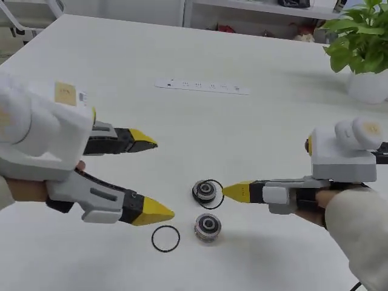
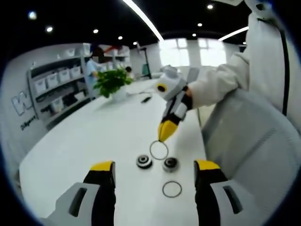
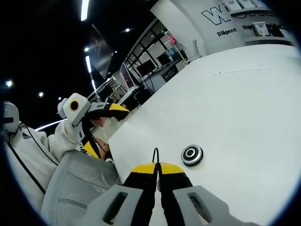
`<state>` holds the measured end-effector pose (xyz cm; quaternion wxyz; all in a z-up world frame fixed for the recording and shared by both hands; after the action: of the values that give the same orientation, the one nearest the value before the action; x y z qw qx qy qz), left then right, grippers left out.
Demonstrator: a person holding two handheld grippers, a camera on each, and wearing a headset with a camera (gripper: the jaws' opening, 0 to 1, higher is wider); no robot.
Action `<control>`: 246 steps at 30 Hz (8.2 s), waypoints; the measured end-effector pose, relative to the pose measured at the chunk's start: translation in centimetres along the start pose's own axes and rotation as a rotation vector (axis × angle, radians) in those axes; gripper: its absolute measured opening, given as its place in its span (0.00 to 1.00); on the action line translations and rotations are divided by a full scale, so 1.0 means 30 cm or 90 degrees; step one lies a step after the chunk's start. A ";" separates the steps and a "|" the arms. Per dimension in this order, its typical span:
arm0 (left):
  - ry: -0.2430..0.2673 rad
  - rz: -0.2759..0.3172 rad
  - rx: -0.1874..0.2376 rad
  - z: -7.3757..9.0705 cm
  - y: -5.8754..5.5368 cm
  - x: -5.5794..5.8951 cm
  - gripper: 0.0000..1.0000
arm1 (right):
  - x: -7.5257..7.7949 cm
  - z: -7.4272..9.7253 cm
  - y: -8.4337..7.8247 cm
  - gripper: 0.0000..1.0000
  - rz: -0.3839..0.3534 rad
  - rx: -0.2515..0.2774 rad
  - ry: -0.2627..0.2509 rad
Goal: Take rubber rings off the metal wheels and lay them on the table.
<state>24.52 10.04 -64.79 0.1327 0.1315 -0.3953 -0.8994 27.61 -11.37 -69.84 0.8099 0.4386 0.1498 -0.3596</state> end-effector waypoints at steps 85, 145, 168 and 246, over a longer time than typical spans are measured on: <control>0.078 0.168 -0.035 0.178 -0.325 0.131 0.93 | -0.121 -0.310 -0.078 0.00 0.069 -0.196 0.013; 0.092 0.153 -0.030 0.216 -0.282 0.099 0.92 | -0.006 -0.114 0.057 0.14 0.034 -0.018 -0.087; 0.092 0.115 0.006 0.244 -0.132 0.041 0.92 | 0.089 -0.027 0.046 0.16 0.032 -0.001 -0.165; -0.074 -0.046 -0.007 -0.407 0.021 -0.159 0.37 | 0.205 -0.155 0.004 0.23 0.232 -0.108 -0.163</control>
<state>33.22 3.00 -71.66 0.0775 0.0923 -0.3923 -0.9119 32.32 -10.30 -75.85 0.9078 0.3396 -0.0058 -0.2459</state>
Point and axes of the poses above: the centre of the closed fingertips' face, and the gripper's own axes: z roughly backward along the fingers, x roughly to its right, y roughly out of its top, the point moved 8 cm from there along z, roughly backward along the fingers, and after that the axes turned 15 degrees about -x, right-handed, at the moved point
